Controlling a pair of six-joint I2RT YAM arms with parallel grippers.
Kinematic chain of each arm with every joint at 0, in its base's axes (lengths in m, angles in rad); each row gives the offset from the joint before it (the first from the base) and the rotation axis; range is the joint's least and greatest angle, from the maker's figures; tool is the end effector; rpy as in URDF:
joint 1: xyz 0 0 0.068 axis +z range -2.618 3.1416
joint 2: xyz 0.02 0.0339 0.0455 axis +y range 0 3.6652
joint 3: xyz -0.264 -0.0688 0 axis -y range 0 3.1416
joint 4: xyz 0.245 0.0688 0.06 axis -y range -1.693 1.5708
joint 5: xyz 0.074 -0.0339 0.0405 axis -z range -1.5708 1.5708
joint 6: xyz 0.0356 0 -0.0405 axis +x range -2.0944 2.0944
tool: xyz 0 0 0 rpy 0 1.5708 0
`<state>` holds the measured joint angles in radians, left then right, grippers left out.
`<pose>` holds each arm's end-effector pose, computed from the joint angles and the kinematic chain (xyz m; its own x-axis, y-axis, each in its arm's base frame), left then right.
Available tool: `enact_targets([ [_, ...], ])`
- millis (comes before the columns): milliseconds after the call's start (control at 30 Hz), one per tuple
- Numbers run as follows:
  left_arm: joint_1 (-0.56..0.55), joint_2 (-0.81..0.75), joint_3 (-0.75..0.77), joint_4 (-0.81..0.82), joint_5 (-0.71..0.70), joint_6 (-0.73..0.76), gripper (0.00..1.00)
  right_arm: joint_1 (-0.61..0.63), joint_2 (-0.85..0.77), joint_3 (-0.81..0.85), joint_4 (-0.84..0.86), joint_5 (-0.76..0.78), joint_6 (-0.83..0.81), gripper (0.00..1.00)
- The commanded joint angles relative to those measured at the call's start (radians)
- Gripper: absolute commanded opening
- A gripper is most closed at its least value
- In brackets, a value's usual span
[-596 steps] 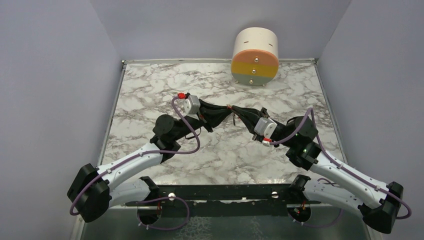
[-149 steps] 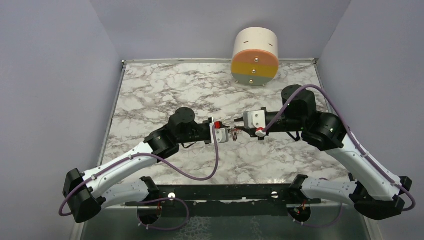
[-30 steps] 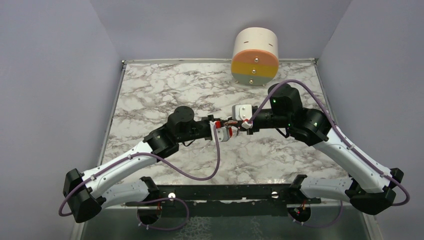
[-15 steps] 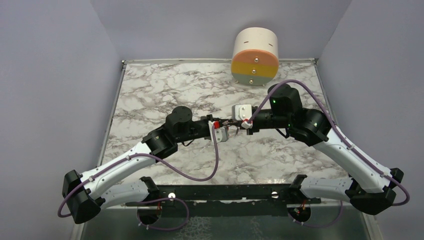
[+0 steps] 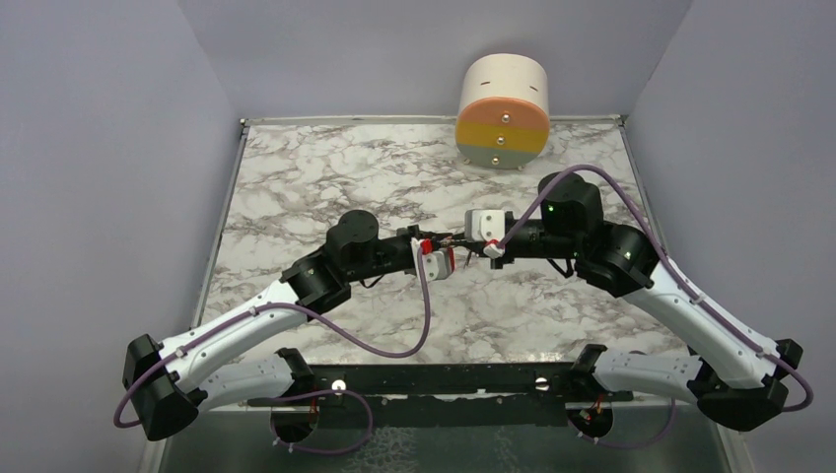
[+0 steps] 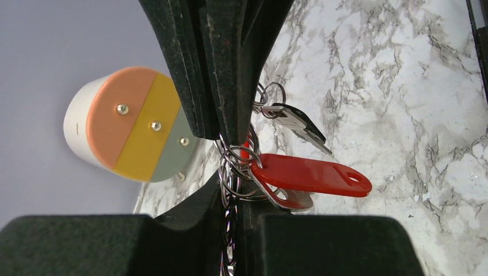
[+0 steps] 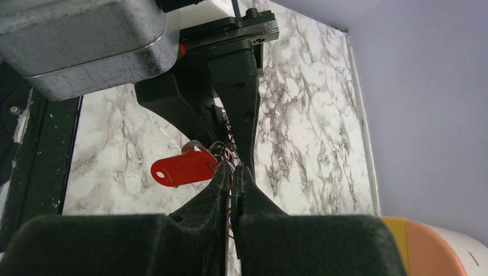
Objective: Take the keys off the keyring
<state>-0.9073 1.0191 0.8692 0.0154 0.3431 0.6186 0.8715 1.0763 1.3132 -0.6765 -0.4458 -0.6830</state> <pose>0.1380 -0.1960 0.3467 0.4820 0.2701 -0.8335 0.8196 0.1973 0.5379 0.1265 0.1743 0.4165 0.3818 -0.4307 -0.8177 -0.9033 0.0133 -0.4288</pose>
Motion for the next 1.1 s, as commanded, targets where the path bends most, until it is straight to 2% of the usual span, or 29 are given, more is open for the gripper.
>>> enact_targets([
  [0, -0.002, -0.031, -0.013, 0.082, -0.015, -0.024, 0.0, 0.004, -0.049, -0.026, 0.114, 0.073, 0.035, 0.02],
  [533, -0.001, -0.064, -0.044, 0.125, -0.025, -0.048, 0.0, 0.004, -0.126, -0.08, 0.248, 0.207, 0.039, 0.02],
  [800, -0.002, -0.086, -0.07, 0.165, -0.041, -0.066, 0.0, 0.004, -0.201, -0.145, 0.425, 0.33, 0.081, 0.02],
  [1067, -0.002, -0.121, -0.127, 0.298, -0.08, -0.116, 0.0, 0.004, -0.218, -0.187, 0.553, 0.422, 0.164, 0.02],
])
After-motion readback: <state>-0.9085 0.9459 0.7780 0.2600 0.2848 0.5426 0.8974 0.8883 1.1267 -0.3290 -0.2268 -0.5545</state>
